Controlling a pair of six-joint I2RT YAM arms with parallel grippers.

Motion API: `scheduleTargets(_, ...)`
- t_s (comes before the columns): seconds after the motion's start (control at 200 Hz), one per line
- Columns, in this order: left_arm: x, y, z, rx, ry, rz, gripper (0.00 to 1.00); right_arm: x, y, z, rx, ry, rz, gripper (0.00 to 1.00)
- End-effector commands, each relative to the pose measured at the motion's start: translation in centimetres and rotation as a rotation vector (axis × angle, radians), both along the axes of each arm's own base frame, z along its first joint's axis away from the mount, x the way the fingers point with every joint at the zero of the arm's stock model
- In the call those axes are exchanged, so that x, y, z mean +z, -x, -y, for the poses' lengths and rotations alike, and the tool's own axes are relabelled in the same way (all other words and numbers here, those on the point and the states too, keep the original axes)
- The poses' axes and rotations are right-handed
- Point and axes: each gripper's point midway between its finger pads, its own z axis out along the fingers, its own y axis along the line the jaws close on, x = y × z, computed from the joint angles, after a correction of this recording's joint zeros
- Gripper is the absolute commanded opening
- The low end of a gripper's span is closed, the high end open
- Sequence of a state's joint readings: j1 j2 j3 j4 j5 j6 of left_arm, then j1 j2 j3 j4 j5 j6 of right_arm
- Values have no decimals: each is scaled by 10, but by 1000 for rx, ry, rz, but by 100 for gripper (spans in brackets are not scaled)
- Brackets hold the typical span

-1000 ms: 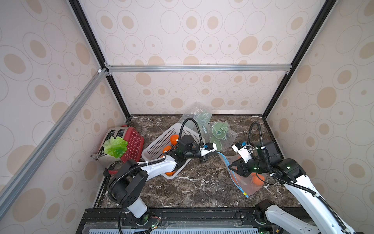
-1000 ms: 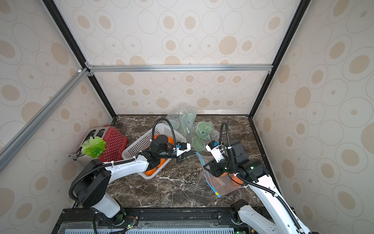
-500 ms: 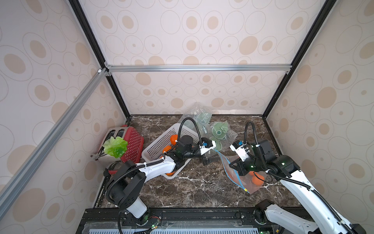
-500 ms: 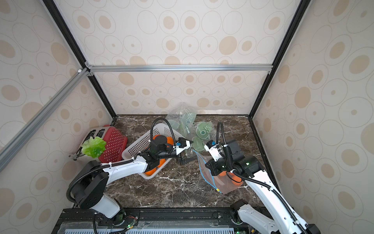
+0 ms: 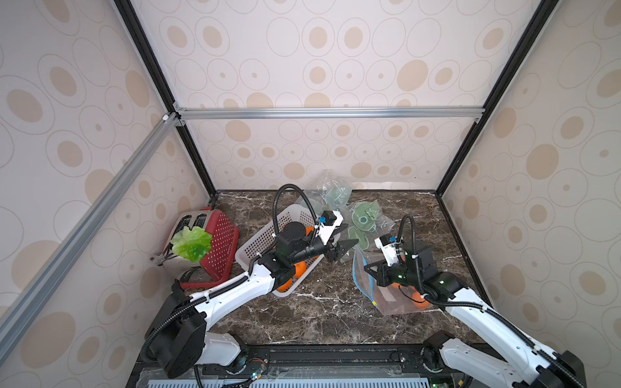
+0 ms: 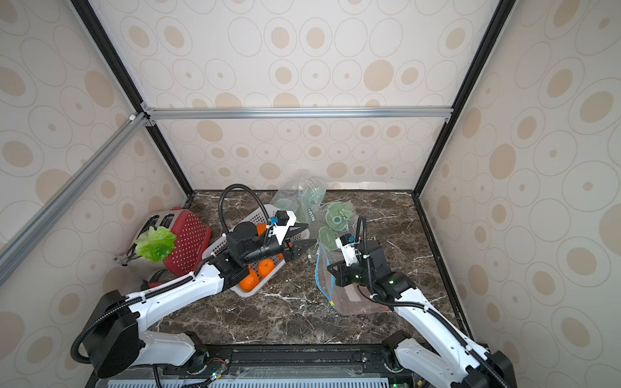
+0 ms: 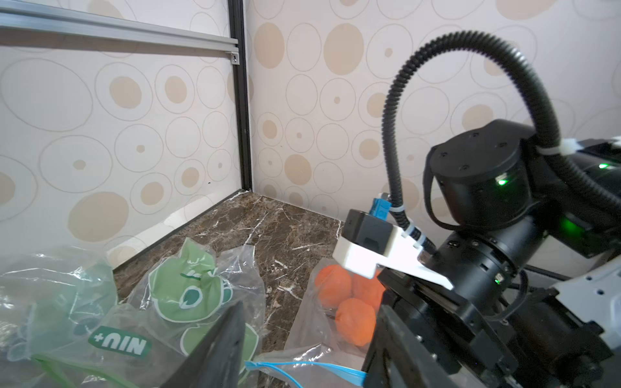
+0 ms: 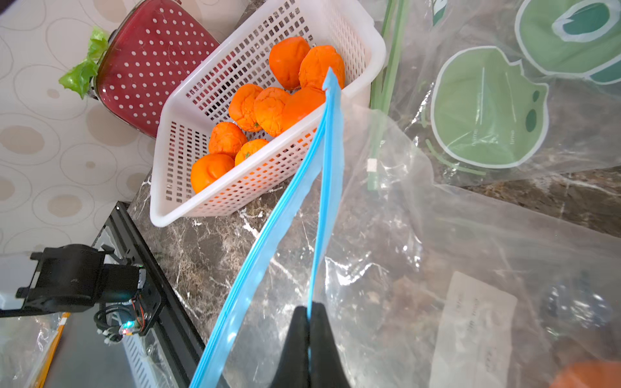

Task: Open the zip-top bag and take out the orange
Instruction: Open the zipper of the food storage bag at the center of the board.

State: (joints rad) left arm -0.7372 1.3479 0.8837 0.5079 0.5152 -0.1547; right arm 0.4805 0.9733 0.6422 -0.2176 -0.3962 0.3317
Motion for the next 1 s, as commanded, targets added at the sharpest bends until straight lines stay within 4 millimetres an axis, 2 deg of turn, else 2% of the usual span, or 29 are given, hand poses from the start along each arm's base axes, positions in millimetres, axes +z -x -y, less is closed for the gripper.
scheduleTargets(0.0, -25, 18, 5, -74, -8, -159, 49, 9, -18, -11, -44, -60, 65, 0)
scheduleTargets(0.12, -60, 29, 23, -80, -90, -194, 46, 4, -18, -15, -31, -66, 64, 0)
scheduleTargets(0.22, -77, 35, 39, -106, -145, -222, 41, 2, -16, -15, -19, -54, 65, 0)
scheduleTargets(0.31, -86, 32, 44, -102, -134, -241, 40, 1, -15, -13, -23, -40, 64, 0)
scheduleTargets(0.461, -112, 20, 50, -67, -199, -288, 34, -2, -13, -11, -15, -20, 67, 0)
scheduleTargets(0.641, -134, 14, 40, -12, -280, -285, 30, 0, -16, 1, -60, 44, 73, 0)
scheduleTargets(0.851, -138, 13, 33, 16, -311, -272, 31, 4, -6, 8, -41, 86, 71, 0)
scheduleTargets(0.996, -164, 4, 35, 41, -389, -300, 30, 14, 6, 6, -10, 58, 53, 0)
